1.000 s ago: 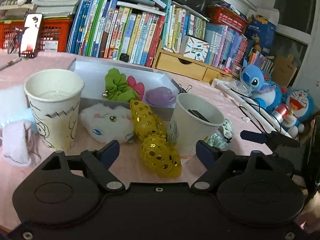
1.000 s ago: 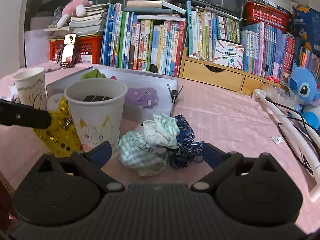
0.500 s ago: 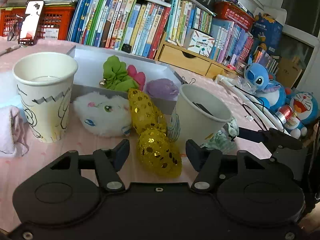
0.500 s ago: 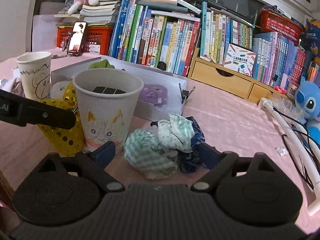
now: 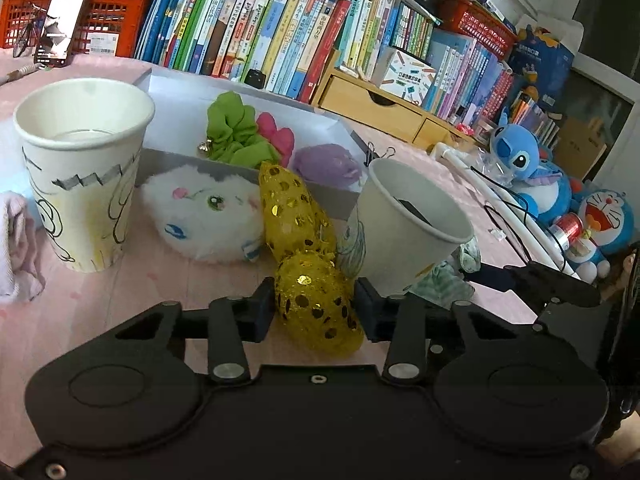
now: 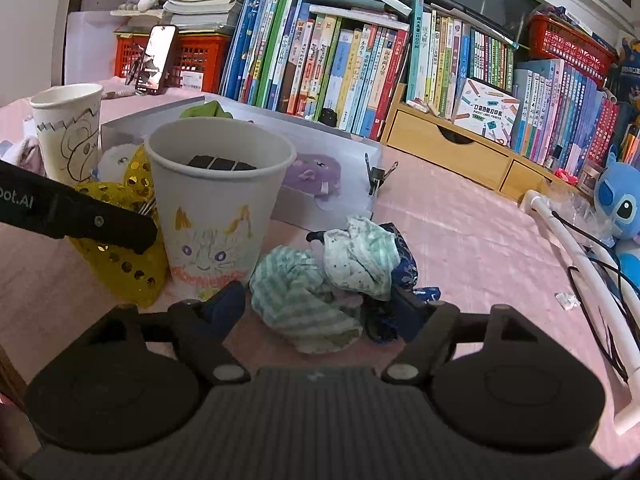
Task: Organize soft objects
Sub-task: 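Grasp the mint striped cloth with the right gripper while the left grasps the yellow sequin bow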
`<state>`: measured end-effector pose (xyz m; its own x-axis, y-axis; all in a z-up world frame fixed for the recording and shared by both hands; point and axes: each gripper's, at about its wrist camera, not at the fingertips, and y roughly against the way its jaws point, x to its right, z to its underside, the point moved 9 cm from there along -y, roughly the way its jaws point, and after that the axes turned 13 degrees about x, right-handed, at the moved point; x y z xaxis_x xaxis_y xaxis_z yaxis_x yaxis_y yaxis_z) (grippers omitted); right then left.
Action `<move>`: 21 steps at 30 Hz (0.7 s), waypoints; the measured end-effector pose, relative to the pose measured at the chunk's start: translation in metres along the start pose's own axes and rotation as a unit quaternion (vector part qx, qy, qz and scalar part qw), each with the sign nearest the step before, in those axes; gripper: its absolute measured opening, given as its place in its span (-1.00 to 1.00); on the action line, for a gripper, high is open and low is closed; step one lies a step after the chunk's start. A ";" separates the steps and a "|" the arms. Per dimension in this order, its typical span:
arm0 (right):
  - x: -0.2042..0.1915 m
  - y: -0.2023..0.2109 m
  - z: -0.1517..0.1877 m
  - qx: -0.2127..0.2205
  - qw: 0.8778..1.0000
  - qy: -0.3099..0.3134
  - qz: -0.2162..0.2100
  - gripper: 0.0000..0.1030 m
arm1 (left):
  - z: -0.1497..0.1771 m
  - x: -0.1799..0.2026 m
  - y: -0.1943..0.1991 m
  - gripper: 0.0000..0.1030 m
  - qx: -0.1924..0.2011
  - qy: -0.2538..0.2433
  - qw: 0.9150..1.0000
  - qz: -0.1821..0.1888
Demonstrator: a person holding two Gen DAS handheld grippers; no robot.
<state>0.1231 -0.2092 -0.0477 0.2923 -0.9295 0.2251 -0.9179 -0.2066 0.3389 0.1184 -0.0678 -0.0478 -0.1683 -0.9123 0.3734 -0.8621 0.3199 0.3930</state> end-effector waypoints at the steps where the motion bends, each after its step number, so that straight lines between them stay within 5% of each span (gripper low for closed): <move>1: 0.000 0.000 0.000 0.000 1.000 0.001 0.001 0.55 | 0.000 0.000 0.000 -0.36 0.000 -0.002 1.000 0.000; 12: 0.006 0.005 -0.007 0.010 1.000 -0.016 0.020 -0.03 | -0.010 0.003 0.014 -0.51 0.024 -0.030 0.999 -0.011; 21: 0.012 0.015 -0.017 0.028 0.999 -0.035 0.032 -0.14 | -0.031 0.005 0.036 -0.51 0.054 -0.051 0.997 -0.017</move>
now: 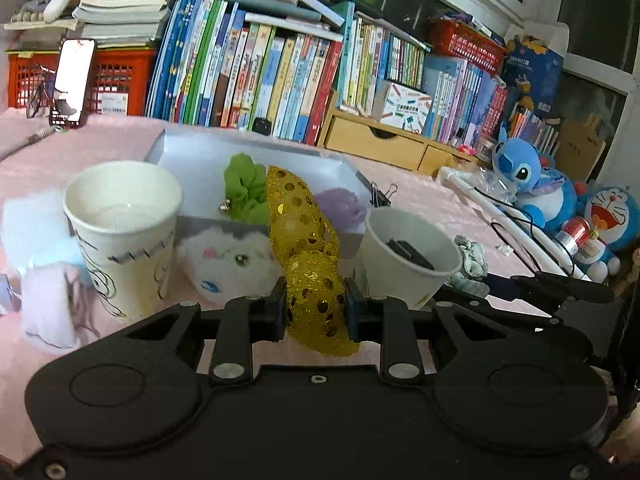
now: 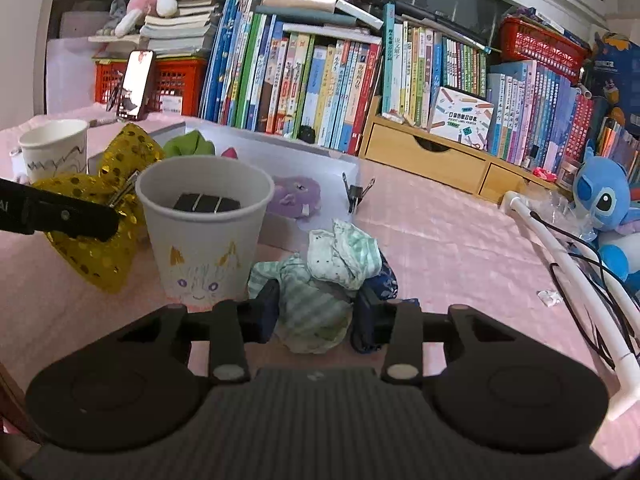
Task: Organize soft objects
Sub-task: 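Grasp the mint striped cloth with the right gripper while the left grasps the yellow sequin bow, then carry the cloth and the bow with both grippers over the grey tray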
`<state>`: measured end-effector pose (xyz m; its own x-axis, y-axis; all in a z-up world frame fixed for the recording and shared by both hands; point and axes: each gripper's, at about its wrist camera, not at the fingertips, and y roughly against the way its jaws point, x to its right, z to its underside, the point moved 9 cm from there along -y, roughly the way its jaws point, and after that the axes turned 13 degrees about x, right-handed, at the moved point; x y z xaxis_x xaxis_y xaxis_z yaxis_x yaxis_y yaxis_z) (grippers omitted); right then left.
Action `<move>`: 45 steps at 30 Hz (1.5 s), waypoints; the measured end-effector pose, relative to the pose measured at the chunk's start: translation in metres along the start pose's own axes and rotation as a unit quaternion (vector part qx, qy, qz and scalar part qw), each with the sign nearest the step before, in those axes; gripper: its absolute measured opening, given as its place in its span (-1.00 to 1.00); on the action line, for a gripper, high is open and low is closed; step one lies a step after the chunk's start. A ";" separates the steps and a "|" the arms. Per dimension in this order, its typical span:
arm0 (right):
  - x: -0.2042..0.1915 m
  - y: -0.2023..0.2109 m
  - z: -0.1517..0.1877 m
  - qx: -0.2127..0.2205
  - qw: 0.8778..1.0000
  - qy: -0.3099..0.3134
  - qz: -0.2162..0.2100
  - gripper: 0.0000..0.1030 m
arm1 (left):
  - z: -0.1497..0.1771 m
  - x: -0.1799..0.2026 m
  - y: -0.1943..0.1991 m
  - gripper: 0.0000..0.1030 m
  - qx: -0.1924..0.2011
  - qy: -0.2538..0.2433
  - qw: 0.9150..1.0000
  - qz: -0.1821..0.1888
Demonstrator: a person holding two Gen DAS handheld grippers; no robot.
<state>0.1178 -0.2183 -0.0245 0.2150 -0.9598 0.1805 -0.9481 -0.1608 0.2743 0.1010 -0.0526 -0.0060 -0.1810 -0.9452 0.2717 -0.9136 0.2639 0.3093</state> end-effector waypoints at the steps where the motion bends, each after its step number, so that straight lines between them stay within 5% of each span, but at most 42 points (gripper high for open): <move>1: 0.001 0.001 -0.001 0.002 1.000 -0.002 0.001 -0.14 | -0.002 0.000 0.002 -0.51 0.002 -0.001 1.000 0.000; 10: 0.010 0.011 -0.020 0.021 1.000 0.007 0.017 -0.15 | -0.038 0.005 0.024 -0.51 0.032 -0.001 0.999 0.001; 17: 0.028 0.011 -0.039 0.033 0.998 0.015 0.043 -0.15 | -0.087 0.009 0.037 -0.51 0.062 -0.046 0.997 -0.006; 26: 0.043 0.003 -0.075 0.058 0.997 0.014 0.043 -0.13 | -0.134 -0.005 0.025 -0.51 0.041 -0.069 0.997 -0.015; 34: 0.039 -0.020 -0.092 0.043 0.999 0.003 0.014 -0.13 | -0.156 -0.025 -0.006 -0.51 -0.006 -0.096 0.995 -0.034; 45: 0.033 -0.087 -0.080 -0.095 0.994 -0.045 -0.036 -0.13 | -0.155 -0.068 -0.078 -0.51 -0.138 -0.080 0.986 -0.054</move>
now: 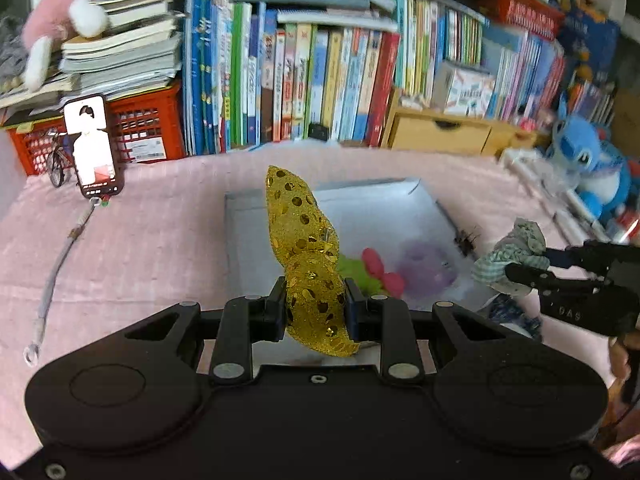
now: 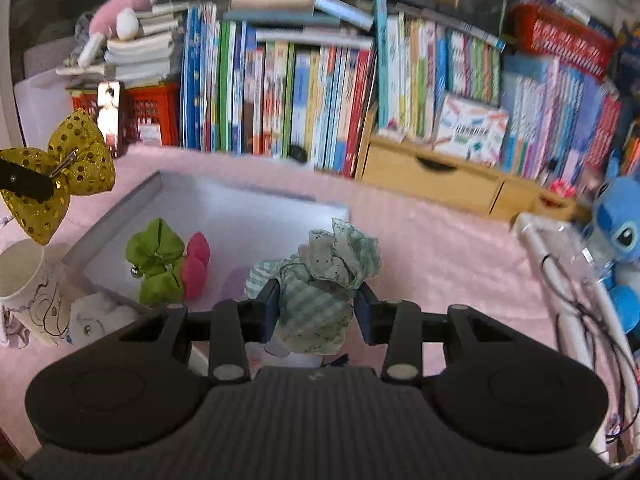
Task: Organize soft objects
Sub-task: 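Carry the cloth and the bow with both grippers over the grey tray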
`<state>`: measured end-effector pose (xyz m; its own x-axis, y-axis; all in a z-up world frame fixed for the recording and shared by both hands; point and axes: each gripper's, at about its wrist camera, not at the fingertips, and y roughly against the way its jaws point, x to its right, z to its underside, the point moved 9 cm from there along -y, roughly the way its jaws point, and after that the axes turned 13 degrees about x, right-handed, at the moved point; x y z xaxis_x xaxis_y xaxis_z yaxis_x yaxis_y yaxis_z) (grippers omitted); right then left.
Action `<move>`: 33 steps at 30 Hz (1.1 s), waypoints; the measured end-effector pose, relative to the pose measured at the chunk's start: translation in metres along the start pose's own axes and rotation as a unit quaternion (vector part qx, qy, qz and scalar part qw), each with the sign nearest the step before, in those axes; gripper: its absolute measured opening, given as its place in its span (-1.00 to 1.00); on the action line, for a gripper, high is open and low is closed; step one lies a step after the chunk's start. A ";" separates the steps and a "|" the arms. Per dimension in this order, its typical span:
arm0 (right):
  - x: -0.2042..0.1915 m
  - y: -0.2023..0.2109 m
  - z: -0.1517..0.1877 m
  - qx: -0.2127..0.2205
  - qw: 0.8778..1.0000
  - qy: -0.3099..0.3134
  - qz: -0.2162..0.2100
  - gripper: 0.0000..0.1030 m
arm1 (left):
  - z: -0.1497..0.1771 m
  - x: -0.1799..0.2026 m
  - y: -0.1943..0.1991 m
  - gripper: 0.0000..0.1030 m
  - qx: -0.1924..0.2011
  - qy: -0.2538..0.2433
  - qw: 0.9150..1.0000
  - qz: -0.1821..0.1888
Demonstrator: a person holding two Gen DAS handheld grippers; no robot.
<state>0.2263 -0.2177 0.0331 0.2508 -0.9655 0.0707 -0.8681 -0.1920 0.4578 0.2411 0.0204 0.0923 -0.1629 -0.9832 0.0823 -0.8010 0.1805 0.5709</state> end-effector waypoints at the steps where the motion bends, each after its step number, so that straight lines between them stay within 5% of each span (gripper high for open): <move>1: 0.000 -0.006 0.002 -0.014 1.000 -0.009 -0.008 -0.13 | -0.002 -0.001 -0.006 -0.51 -0.007 -0.004 1.000 -0.003; 6: 0.002 -0.032 0.010 -0.066 0.996 -0.044 -0.029 -0.13 | 0.006 -0.004 -0.042 -0.50 -0.073 0.018 0.997 0.001; 13: -0.010 -0.053 0.013 -0.085 0.996 -0.020 -0.035 -0.13 | 0.023 -0.014 -0.086 -0.50 -0.135 0.031 0.990 -0.015; 33: -0.013 -0.091 0.006 -0.099 0.991 -0.072 -0.051 -0.24 | 0.040 -0.020 -0.130 -0.49 -0.176 0.055 0.983 -0.021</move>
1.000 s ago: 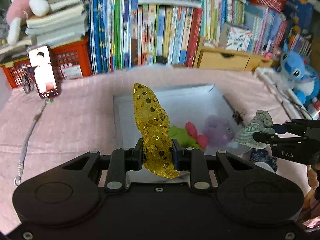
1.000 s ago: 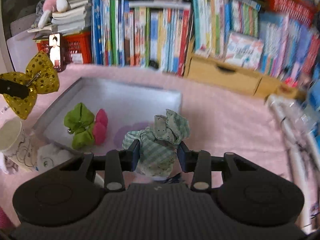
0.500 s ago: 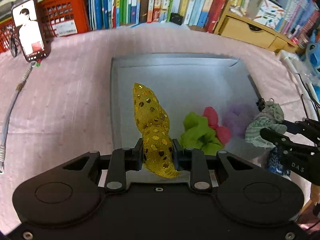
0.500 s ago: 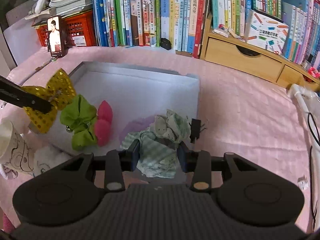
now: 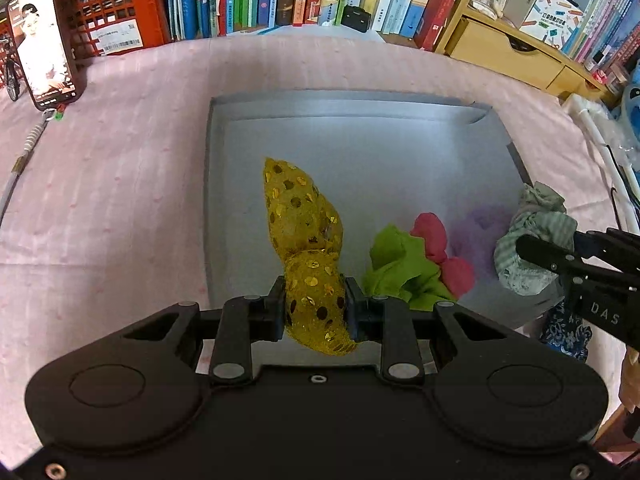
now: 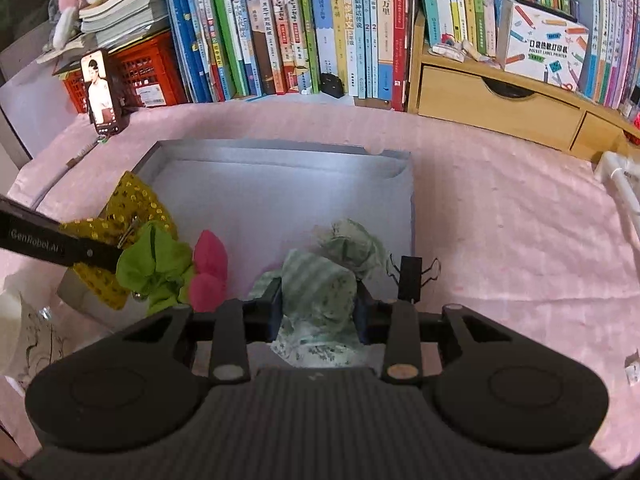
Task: Organize soft objects
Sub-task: 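Carry the cloth and the bow with both grippers over the grey tray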
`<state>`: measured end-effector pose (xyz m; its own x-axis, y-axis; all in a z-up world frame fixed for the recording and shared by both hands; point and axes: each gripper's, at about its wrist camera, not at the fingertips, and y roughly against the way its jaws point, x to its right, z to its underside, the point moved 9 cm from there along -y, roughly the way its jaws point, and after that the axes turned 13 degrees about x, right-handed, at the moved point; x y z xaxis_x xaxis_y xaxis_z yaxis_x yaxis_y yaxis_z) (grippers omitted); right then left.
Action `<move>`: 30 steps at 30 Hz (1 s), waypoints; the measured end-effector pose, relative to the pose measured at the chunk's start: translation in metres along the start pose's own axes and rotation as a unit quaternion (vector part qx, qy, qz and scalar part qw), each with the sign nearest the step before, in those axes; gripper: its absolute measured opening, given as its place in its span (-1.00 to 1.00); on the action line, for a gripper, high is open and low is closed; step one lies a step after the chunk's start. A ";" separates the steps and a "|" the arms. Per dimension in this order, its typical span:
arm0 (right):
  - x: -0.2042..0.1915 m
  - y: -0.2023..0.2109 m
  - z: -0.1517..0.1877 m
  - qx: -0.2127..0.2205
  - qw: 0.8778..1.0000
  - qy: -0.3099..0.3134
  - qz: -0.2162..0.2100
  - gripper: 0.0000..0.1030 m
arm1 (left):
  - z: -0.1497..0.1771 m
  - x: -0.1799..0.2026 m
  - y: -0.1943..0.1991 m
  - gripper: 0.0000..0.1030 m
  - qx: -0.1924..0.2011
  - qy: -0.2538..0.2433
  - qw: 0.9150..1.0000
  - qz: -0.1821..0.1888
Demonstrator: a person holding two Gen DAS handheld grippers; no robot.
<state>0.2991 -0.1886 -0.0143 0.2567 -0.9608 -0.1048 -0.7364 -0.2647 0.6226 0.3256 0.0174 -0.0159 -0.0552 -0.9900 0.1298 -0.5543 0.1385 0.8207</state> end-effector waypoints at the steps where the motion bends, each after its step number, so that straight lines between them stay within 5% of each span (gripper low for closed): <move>1: 0.001 -0.001 0.000 0.000 1.000 -0.004 0.000 -0.24 | 0.000 0.000 -0.001 -0.49 -0.001 0.000 1.000 -0.001; 11: 0.006 0.005 0.012 -0.028 0.999 0.009 0.014 -0.24 | 0.004 -0.002 -0.006 -0.47 -0.012 -0.003 1.000 0.002; 22: 0.006 -0.012 0.043 -0.066 0.997 -0.039 -0.028 -0.28 | 0.009 -0.003 -0.013 -0.45 -0.017 0.004 1.000 0.007; 30: -0.004 -0.029 0.029 -0.053 0.997 -0.047 -0.042 -0.28 | 0.002 0.002 -0.021 -0.44 -0.011 0.025 0.999 0.028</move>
<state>0.3012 -0.1799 -0.0543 0.2509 -0.9404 -0.2295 -0.6433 -0.3391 0.6864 0.3359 0.0126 -0.0339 -0.0433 -0.9780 0.2040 -0.5332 0.1953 0.8232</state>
